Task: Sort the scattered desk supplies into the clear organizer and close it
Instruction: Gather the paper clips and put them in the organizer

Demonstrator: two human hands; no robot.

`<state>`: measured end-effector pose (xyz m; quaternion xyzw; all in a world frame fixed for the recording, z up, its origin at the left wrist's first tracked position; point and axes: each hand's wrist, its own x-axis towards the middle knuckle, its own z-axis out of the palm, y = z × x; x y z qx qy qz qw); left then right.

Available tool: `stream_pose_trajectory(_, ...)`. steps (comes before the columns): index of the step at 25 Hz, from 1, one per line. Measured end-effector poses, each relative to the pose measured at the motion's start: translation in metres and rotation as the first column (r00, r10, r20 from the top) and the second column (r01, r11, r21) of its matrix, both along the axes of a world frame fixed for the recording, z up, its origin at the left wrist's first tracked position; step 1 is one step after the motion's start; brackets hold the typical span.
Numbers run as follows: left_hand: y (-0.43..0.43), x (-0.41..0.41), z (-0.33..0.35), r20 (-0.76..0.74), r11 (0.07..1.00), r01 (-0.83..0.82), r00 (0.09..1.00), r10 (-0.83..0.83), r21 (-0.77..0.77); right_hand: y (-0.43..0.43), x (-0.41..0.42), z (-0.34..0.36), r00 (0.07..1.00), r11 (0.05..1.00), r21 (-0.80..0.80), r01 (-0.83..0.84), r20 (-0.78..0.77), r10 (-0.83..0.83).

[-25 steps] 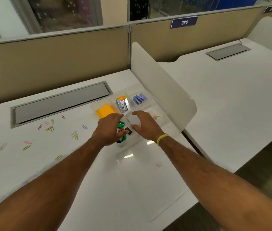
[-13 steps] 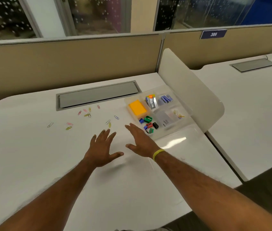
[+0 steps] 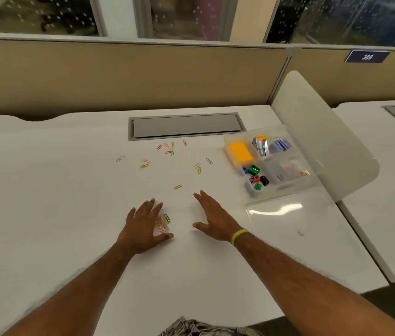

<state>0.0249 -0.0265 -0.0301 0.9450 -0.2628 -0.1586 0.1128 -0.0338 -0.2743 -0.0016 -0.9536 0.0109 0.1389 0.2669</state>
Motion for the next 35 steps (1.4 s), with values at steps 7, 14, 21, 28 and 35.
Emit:
stream_pose_trajectory(7, 0.017, 0.019, 0.006, -0.060, 0.991, 0.107, 0.992, -0.112, -0.074, 0.018, 0.039, 0.003, 0.997, 0.997, -0.027, -0.074, -0.026, 0.073)
stream_pose_trajectory(14, 0.022, 0.009, -0.003, 0.033, 0.987, 0.138, 0.990, -0.136, -0.086, 0.049, 0.050, -0.019, 0.985, 0.982, -0.075, -0.172, -0.009, 0.171)
stream_pose_trajectory(21, 0.019, 0.011, -0.003, 0.050, 0.987, 0.110, 0.993, -0.105, -0.121, 0.040, 0.072, -0.021, 0.996, 0.988, -0.129, -0.089, 0.006, 0.091)
stream_pose_trajectory(28, 0.022, 0.007, -0.008, 0.086, 0.985, 0.064, 0.995, -0.051, -0.160, 0.062, 0.040, -0.023, 0.947, 0.947, -0.046, -0.319, 0.014, 0.320)
stream_pose_trajectory(35, 0.022, 0.006, -0.004, 0.014, 0.979, 0.024, 1.000, -0.022, -0.201, 0.064, 0.022, -0.009, 0.966, 0.963, 0.082, -0.258, 0.047, 0.255)
